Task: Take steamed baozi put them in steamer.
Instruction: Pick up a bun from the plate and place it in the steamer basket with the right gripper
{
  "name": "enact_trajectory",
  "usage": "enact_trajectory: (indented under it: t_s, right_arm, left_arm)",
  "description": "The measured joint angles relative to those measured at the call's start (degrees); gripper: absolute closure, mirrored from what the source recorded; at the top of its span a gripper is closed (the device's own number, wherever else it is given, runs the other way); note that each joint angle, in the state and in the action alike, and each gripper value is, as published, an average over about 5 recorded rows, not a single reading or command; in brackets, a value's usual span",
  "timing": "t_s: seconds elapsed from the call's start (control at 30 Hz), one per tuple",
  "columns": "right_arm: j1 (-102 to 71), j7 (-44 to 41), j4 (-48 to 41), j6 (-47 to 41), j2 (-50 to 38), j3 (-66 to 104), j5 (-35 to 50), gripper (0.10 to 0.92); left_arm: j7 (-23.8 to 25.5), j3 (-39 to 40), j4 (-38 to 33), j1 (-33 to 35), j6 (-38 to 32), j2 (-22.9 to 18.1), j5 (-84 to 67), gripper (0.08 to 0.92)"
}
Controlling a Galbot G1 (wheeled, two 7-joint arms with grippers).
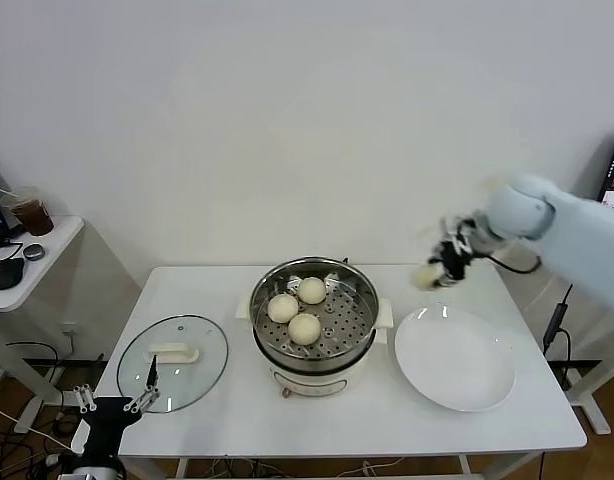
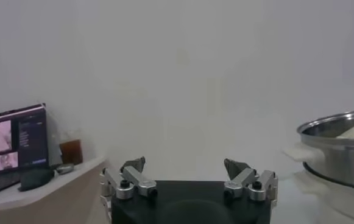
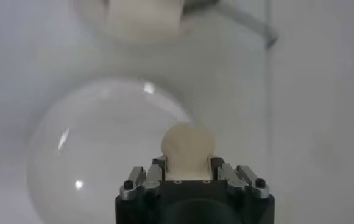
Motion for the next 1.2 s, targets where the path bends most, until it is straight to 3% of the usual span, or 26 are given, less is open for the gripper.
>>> enact_trajectory:
  t_s: [0.2,0.43,1.2]
  right_arm:
    - [5.9,4.6,4.5,-6.5,4.8,-5.8,9.1,0.567]
    - [6.8,9.1,5.0,-11.1,10.8,-8.8,13.7,0.567]
    - [-3.0,13.1,-4.9,-15.5,22.3,-8.4,10.4,0.567]
  left_arm:
    - [0.0,0.0,0.3,0.0,-0.2,-0.1,0.0,0.177]
    - [-0.1,-0.5,-0.1,0.1,-0.2,-0.2,0.0,0.177]
    - [-0.2,-2.1,0.8,0.0,-0.5,-0.1,-0.7,0.177]
